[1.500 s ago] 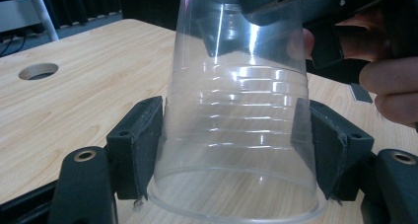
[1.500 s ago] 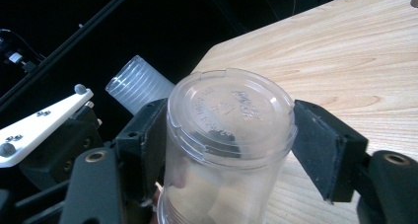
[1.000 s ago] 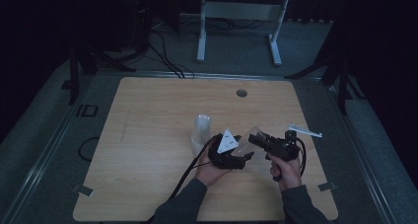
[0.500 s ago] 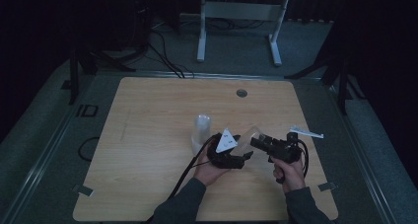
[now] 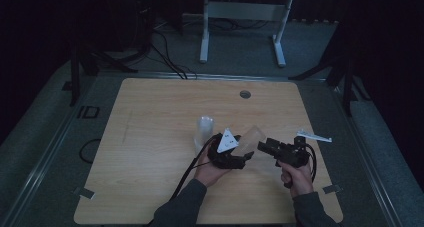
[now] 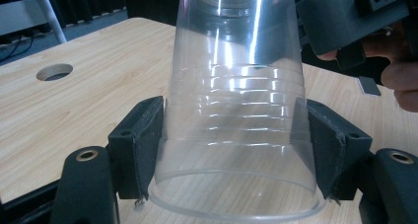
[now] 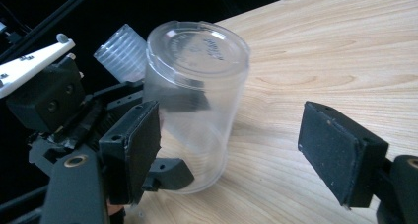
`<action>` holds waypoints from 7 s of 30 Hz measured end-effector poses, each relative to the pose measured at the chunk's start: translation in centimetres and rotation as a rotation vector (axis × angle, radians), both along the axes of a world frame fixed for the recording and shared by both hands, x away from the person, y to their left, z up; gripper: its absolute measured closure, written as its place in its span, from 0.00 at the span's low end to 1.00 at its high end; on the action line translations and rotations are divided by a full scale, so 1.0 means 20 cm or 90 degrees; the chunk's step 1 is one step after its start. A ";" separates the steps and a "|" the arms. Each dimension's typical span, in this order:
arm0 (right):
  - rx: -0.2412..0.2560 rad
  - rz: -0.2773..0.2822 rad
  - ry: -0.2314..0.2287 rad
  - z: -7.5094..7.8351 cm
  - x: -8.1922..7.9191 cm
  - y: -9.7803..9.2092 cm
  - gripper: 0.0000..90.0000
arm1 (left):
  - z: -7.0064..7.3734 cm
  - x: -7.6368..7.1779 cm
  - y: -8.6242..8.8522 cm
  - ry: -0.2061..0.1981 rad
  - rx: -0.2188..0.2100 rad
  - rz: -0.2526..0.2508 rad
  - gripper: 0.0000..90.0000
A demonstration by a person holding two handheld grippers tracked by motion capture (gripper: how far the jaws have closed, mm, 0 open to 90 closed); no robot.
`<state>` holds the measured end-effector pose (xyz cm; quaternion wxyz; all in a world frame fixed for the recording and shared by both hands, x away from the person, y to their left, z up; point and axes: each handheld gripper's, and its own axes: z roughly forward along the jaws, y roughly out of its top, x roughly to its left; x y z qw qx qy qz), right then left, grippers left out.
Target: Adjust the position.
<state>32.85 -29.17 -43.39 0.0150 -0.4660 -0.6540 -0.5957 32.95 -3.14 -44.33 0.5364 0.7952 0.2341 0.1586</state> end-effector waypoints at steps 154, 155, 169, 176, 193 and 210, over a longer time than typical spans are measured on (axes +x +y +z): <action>-0.743 0.424 -0.165 0.44 -0.05 0.20 0.41 | 0.11 -0.02 -0.13 -0.020 0.293 -0.220 0.34; -0.746 0.427 -0.165 0.44 -0.05 0.20 0.41 | 0.11 -0.02 -0.14 -0.021 0.298 -0.220 0.34; -0.788 0.475 -0.146 0.40 -0.05 0.24 0.40 | 0.09 -0.02 -0.14 -0.025 0.324 -0.231 0.34; -0.803 0.497 -0.142 0.38 -0.05 0.27 0.39 | 0.08 -0.04 -0.15 -0.034 0.343 -0.237 0.34; -0.826 0.528 -0.142 0.31 -0.07 0.31 0.37 | 0.09 -0.06 -0.16 -0.031 0.323 -0.263 0.34; -0.820 0.547 -0.149 0.29 -0.08 0.32 0.44 | 0.06 -0.14 -0.20 0.028 0.149 -0.237 0.32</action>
